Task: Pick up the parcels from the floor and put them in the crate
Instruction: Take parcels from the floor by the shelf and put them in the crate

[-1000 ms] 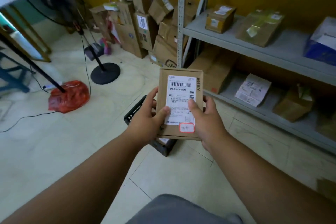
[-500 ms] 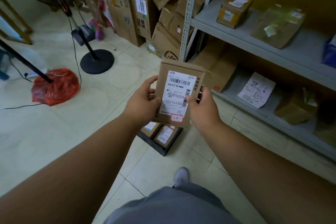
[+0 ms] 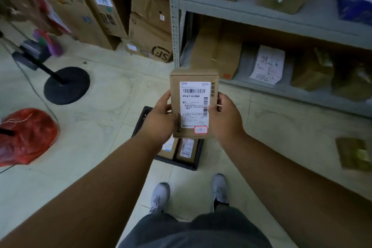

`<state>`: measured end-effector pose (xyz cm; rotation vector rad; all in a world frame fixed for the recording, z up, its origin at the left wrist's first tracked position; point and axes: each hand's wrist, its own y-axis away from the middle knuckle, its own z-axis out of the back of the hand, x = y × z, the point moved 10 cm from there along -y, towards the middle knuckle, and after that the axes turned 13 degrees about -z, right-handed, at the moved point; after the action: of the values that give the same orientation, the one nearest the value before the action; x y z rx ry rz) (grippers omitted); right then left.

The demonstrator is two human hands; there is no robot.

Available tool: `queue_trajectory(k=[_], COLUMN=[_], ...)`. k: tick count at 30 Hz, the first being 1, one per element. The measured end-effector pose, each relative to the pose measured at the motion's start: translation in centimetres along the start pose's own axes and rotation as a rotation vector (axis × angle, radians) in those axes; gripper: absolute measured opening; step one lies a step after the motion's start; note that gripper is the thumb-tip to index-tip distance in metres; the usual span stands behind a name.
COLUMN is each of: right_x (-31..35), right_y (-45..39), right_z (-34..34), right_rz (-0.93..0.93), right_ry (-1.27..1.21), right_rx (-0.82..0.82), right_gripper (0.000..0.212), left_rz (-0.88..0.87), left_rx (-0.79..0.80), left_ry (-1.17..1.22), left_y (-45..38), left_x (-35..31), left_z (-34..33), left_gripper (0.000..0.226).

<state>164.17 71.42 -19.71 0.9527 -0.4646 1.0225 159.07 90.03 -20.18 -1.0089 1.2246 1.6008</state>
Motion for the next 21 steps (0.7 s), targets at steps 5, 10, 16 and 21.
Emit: queue_trajectory(k=[5, 10, 16, 21], right_x=[-2.6, -9.3, -22.1, -32.1], right_y=[-3.4, -7.9, -14.9, -18.5], right_z=[-2.8, -8.9, -18.3, -25.7], right_rz=[-0.098, -0.203, -0.352, -0.403], right_ry=[-0.024, -0.068, -0.059, -0.014], right_rx=[-0.075, -0.112, -0.042, 0.012], right_gripper=[0.024, 0.025, 0.025, 0.026], left_rz=[0.028, 0.055, 0.172, 0.322], left_rx=[0.080, 0.079, 0.099, 0.038], left_ry=[0.046, 0.017, 0.060, 0.096], left_y=[-6.1, -11.2, -14.4, -15.2], left_x=[4.0, 12.6, 28.4, 40.7], left_z=[0.3, -1.4, -4.6, -6.4], left_gripper=[0.050, 0.035, 0.043, 0.030])
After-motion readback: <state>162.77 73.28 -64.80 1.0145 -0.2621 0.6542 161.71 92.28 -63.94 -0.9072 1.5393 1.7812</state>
